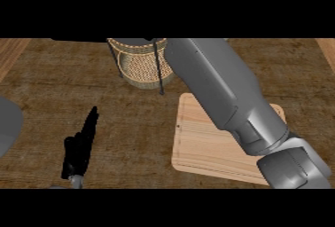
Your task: Pick the can from the cutting board and place it in the tiered basket
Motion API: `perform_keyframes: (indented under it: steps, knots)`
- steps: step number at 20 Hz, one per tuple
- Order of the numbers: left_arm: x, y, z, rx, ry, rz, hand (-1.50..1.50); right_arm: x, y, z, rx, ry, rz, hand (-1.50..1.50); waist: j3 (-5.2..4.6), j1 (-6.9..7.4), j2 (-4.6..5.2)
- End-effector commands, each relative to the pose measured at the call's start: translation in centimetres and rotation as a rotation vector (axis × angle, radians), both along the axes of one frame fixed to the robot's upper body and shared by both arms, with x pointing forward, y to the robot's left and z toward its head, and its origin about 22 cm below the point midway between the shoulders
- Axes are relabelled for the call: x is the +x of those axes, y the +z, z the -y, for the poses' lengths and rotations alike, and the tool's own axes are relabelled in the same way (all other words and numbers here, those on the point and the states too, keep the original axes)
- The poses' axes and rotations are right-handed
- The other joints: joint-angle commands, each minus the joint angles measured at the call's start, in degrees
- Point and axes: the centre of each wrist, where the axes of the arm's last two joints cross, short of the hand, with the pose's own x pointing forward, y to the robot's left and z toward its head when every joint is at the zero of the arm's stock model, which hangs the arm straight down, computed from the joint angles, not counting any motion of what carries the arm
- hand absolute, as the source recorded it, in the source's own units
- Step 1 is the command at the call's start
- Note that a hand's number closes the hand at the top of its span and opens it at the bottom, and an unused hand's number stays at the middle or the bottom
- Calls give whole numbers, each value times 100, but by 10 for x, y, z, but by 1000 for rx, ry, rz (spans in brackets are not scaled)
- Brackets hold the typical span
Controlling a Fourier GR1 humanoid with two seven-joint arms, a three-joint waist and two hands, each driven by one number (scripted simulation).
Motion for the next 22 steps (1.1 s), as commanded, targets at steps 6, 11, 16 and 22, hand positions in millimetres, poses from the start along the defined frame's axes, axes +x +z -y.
perform_keyframes:
  steps: [6, 11, 16, 22]
  knots:
    - [-2, -3, -3, 6, -18, -38, 0, 13, -28, 25, 401, -18, 19, -150, -16, 105, 56]
    - [-9, -21, 5, 4, -3, -28, 0, 13, -20, 30, 597, -13, 161, -150, -18, 112, 86]
    - [-20, -16, 0, -3, 7, -41, 0, 7, -9, 19, 620, -59, 345, -150, -17, -59, -23]
    - [-22, -19, -13, -11, 76, -80, 0, 23, 2, 80, 620, -294, 438, -150, -12, -471, -137]
